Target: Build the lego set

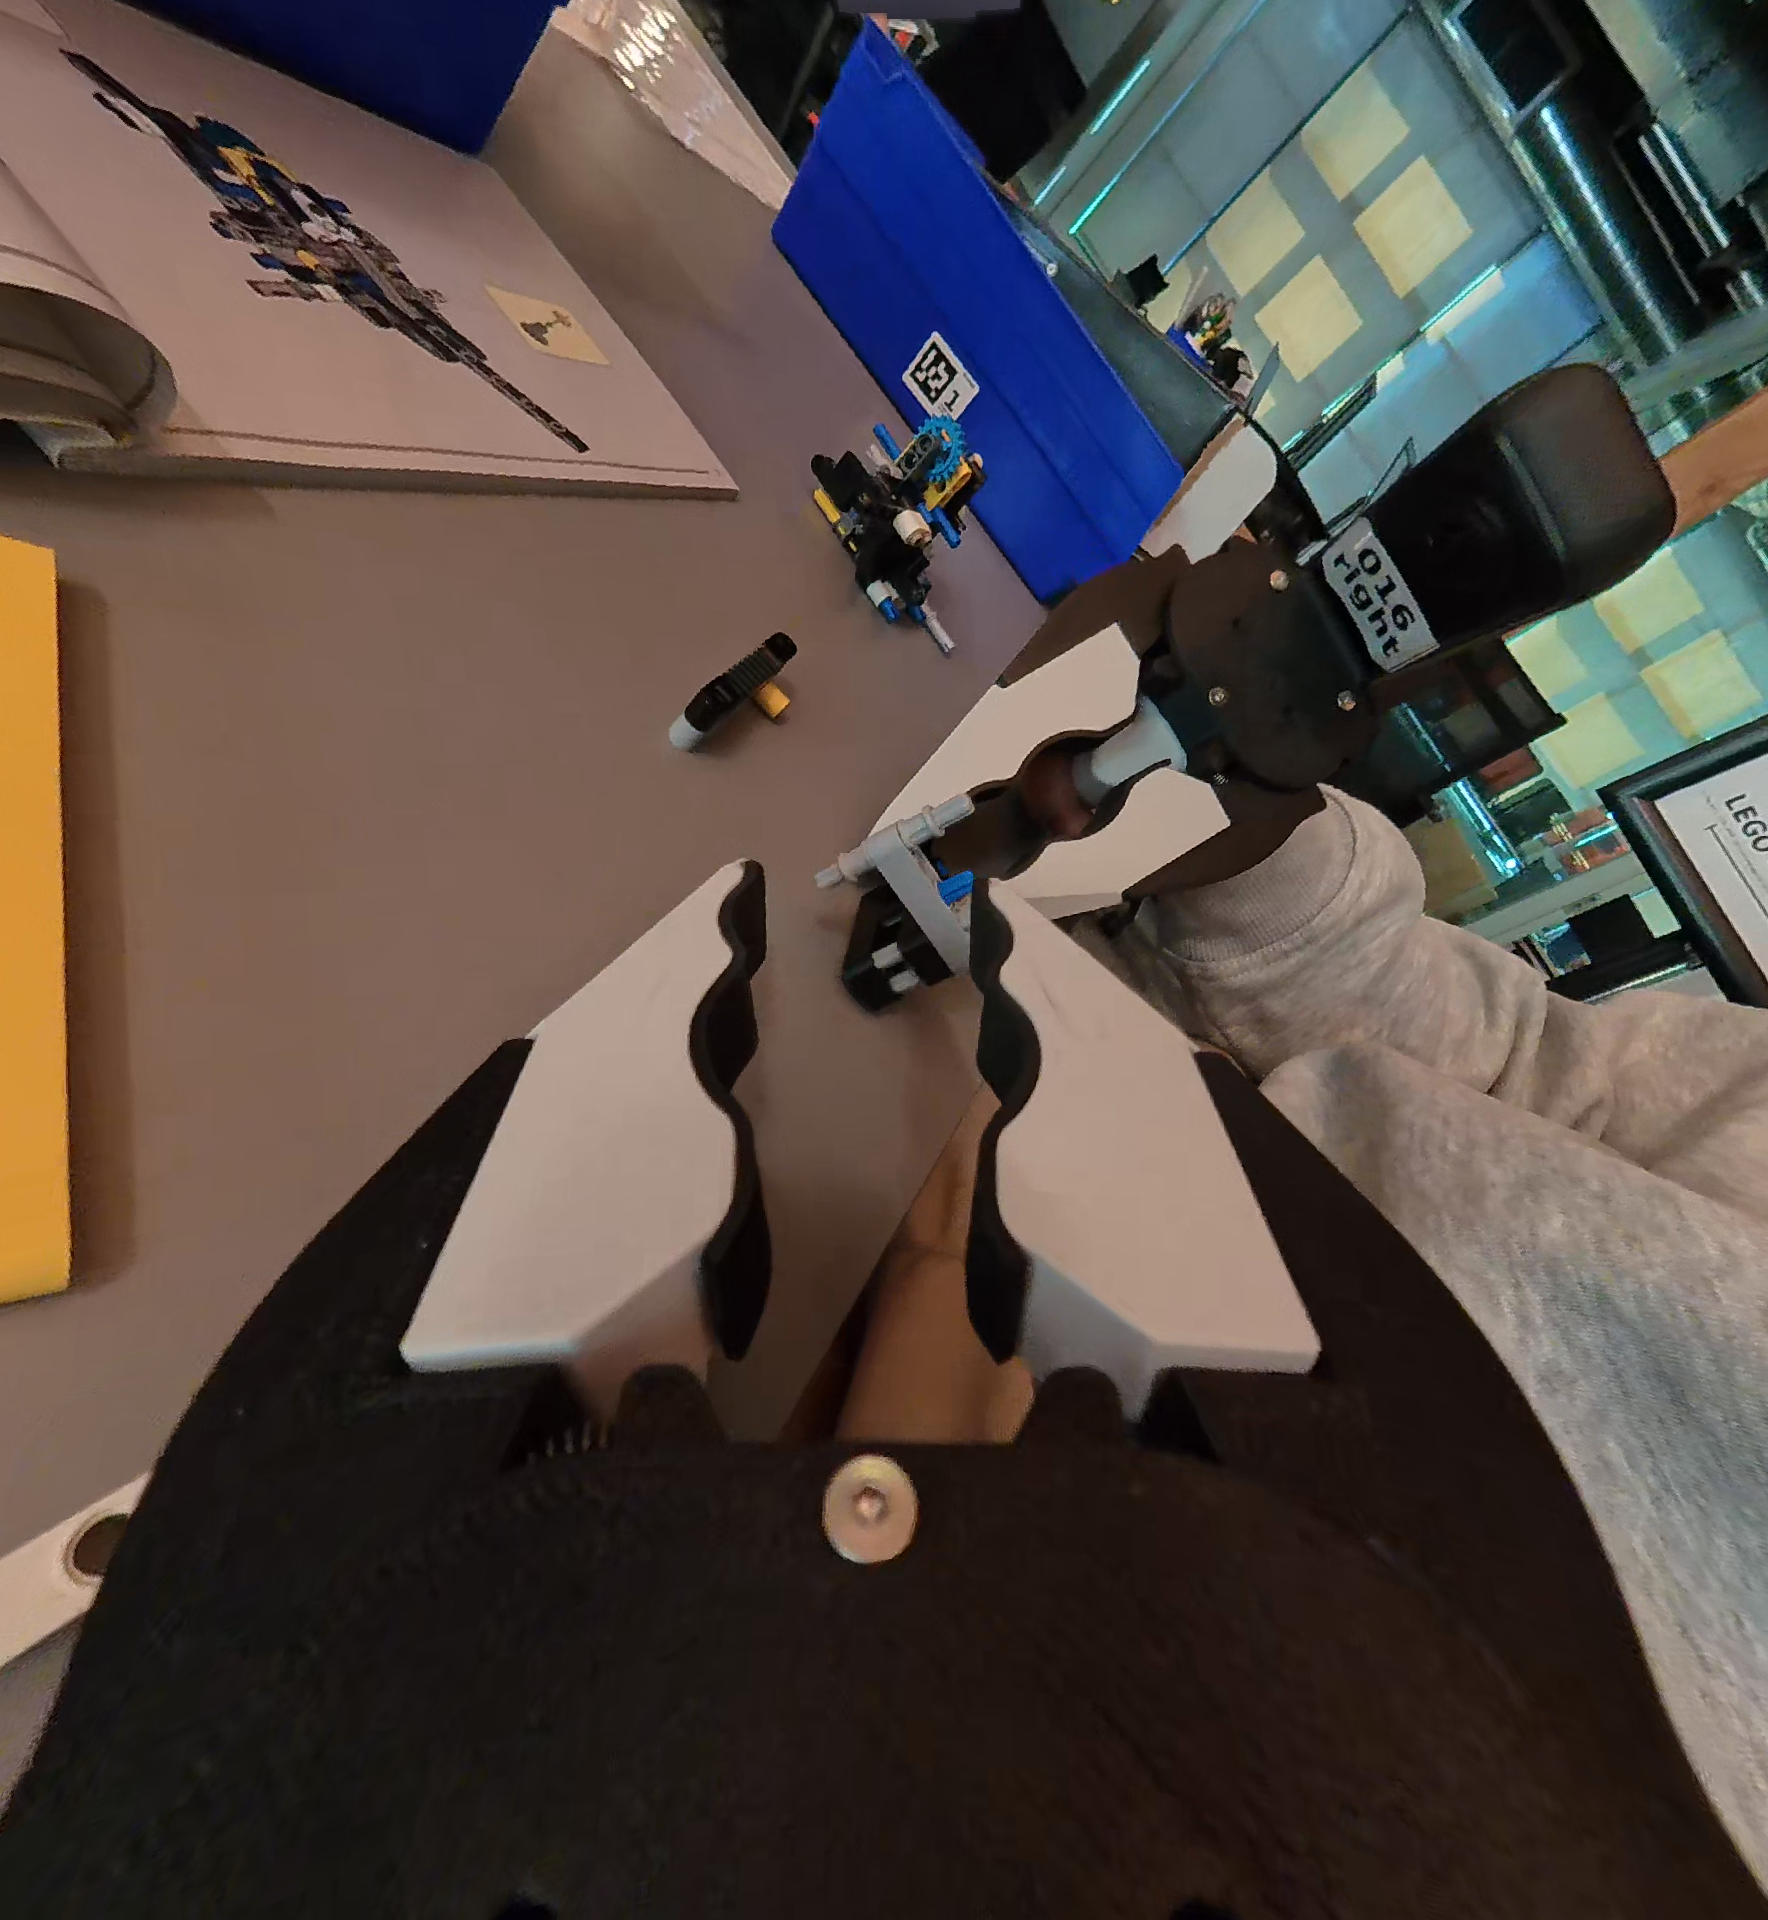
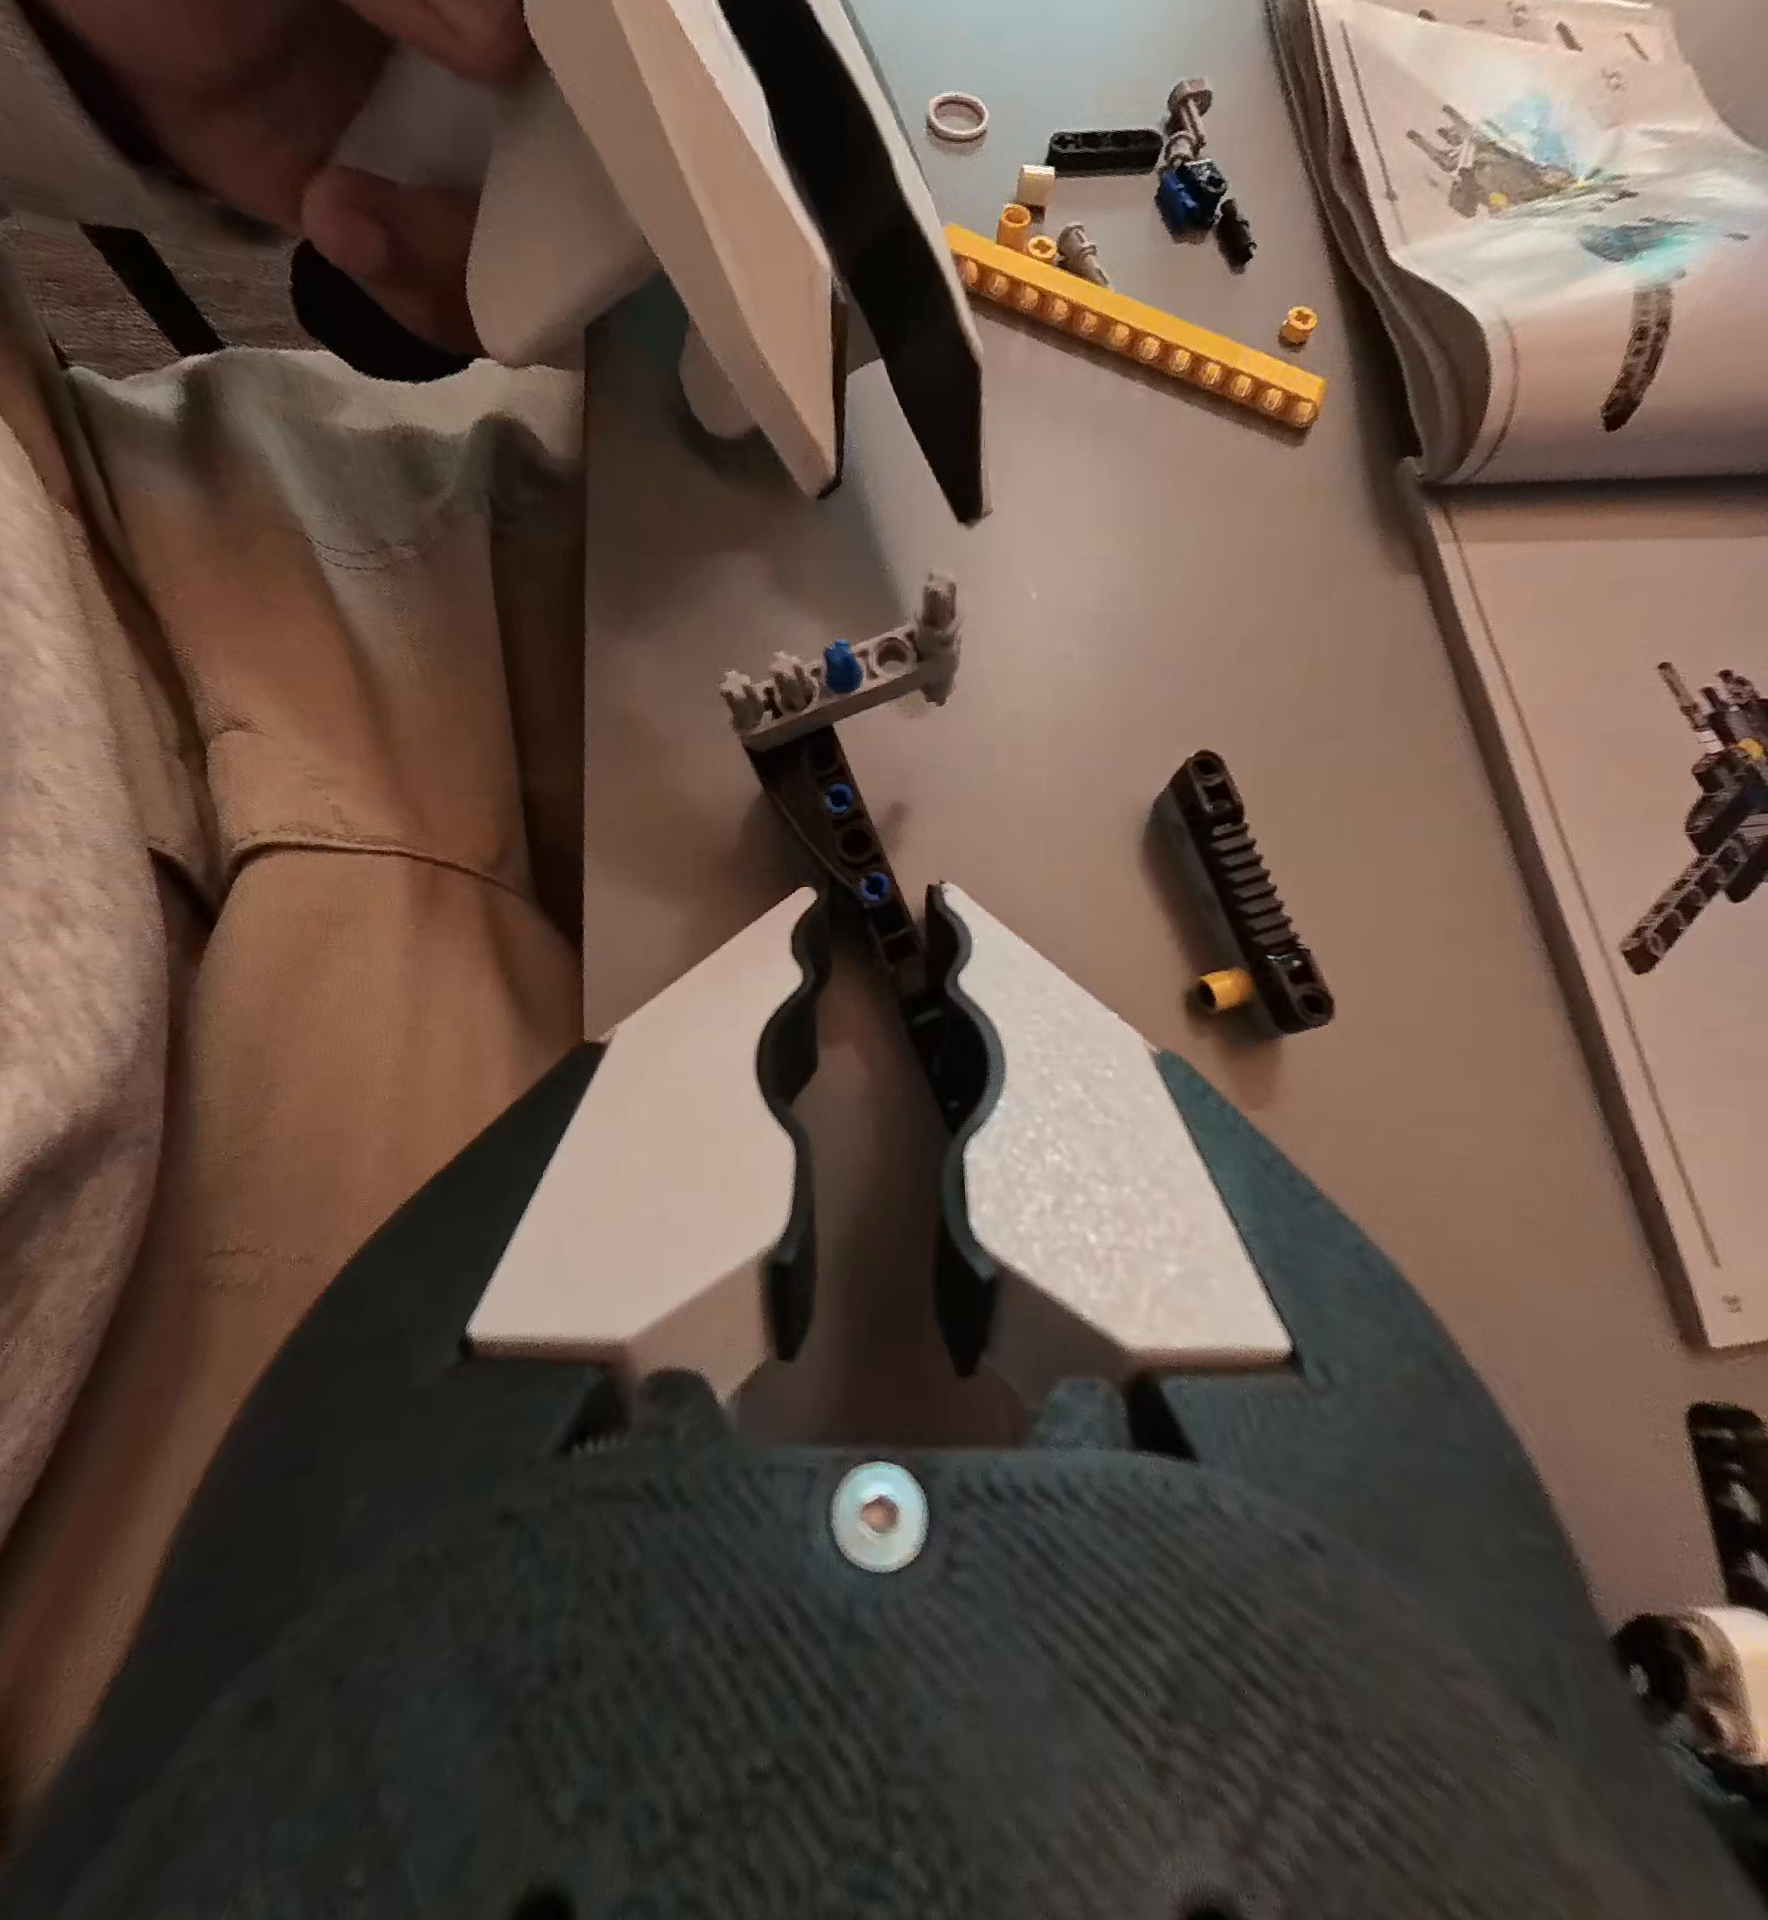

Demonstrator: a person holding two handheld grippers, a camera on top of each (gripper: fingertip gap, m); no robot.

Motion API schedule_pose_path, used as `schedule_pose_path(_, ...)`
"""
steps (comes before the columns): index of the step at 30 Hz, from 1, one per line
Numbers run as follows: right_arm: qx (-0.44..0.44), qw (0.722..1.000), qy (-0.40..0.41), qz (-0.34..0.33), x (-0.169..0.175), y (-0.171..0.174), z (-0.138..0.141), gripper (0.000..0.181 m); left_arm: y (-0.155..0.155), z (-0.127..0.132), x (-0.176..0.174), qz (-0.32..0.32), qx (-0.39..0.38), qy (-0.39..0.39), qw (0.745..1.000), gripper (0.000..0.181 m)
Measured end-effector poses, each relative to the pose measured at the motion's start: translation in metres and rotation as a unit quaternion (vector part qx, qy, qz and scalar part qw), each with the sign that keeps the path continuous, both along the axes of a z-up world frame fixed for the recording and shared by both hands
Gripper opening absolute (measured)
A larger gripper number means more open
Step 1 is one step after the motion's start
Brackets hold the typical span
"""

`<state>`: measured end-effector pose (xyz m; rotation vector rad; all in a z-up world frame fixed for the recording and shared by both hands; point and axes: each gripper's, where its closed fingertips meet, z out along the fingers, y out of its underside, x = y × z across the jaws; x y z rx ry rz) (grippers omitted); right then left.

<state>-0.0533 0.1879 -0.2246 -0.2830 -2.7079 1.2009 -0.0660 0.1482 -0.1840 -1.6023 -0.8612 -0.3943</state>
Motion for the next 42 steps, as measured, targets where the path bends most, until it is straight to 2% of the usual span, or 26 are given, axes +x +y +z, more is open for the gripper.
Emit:
schedule_pose_path(5, -0.003, 0.999, 0.031, -0.018, -0.005, 0.003, 0.006, 0.008, 0.002, 0.003, 0.005, -0.007, 0.008, -0.005, 1.0, 0.038)
schedule_pose_path(14, 0.005, 0.998, 0.055, -0.029, -0.009, 0.006, 0.005, 0.008, 0.01, -0.009, 0.011, -0.018, -0.021, -0.013, 1.0, 0.041)
schedule_pose_path(19, 0.027, 0.994, 0.102, -0.033, -0.012, 0.008, 0.007, 0.007, 0.006, -0.006, 0.008, -0.01, -0.006, -0.018, 1.0, 0.041)
schedule_pose_path(30, 0.138, 0.953, 0.27, -0.014, -0.015, 0.009, 0.004, 0.007, 0.013, -0.012, 0.01, -0.012, -0.026, -0.014, 0.999, 0.03)
schedule_pose_path(42, 0.158, 0.938, 0.309, -0.002, -0.013, 0.01, 0.004, 0.008, 0.02, -0.009, 0.022, -0.041, -0.017, -0.015, 0.999, 0.044)
